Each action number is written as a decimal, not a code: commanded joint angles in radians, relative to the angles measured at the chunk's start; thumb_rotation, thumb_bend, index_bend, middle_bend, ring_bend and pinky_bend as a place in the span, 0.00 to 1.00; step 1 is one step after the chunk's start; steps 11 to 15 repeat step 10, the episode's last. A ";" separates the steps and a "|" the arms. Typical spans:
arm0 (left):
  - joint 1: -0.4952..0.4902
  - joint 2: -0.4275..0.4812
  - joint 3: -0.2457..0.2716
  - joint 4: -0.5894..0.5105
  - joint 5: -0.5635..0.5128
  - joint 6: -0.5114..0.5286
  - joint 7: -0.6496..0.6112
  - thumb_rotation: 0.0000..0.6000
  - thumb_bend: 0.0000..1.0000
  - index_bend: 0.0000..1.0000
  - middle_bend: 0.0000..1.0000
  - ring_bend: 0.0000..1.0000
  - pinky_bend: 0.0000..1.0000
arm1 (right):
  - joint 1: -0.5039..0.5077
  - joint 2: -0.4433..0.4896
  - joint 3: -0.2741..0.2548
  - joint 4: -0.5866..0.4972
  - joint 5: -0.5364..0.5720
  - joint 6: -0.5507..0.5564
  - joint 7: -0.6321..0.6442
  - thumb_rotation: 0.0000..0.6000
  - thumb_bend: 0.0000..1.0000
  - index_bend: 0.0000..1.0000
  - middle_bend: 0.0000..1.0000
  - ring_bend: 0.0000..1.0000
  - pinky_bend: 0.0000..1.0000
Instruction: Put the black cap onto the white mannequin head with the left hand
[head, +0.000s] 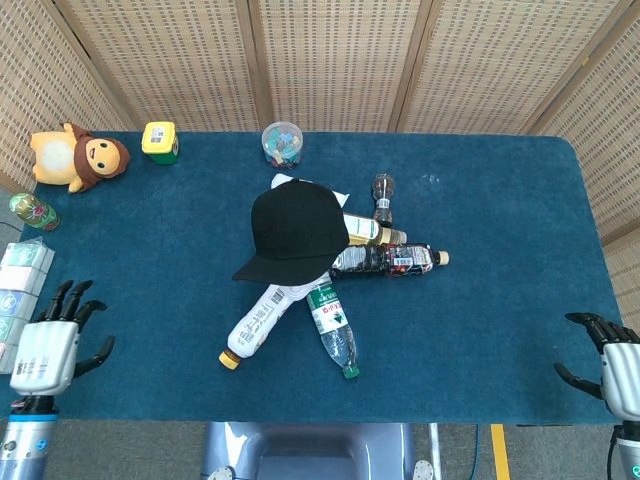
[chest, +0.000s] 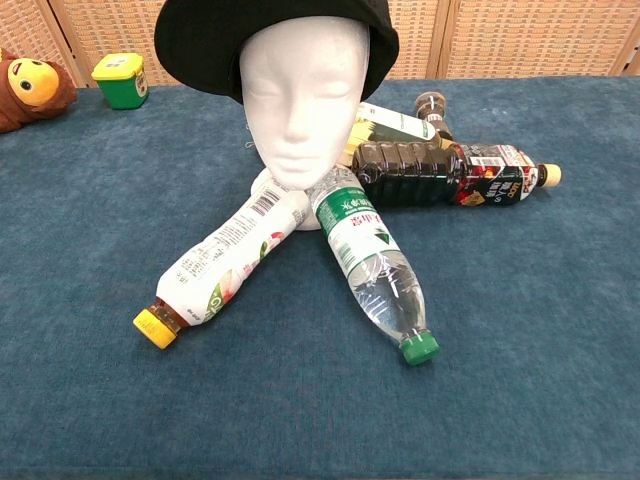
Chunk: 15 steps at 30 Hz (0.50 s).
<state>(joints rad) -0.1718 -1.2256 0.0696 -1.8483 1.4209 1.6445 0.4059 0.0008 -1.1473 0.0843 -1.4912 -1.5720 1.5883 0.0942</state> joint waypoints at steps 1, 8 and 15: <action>0.048 0.022 -0.002 0.023 -0.025 0.035 -0.055 1.00 0.29 0.36 0.16 0.10 0.39 | 0.009 0.000 -0.003 -0.008 -0.001 -0.014 -0.011 1.00 0.11 0.30 0.36 0.40 0.40; 0.099 0.028 -0.003 0.040 -0.017 0.052 -0.109 1.00 0.29 0.39 0.19 0.12 0.38 | 0.023 -0.001 -0.008 -0.024 -0.004 -0.029 -0.034 1.00 0.11 0.30 0.36 0.40 0.40; 0.106 0.026 -0.007 0.045 -0.014 0.052 -0.112 1.00 0.29 0.39 0.19 0.12 0.38 | 0.026 0.000 -0.008 -0.028 -0.004 -0.033 -0.039 1.00 0.12 0.30 0.36 0.40 0.40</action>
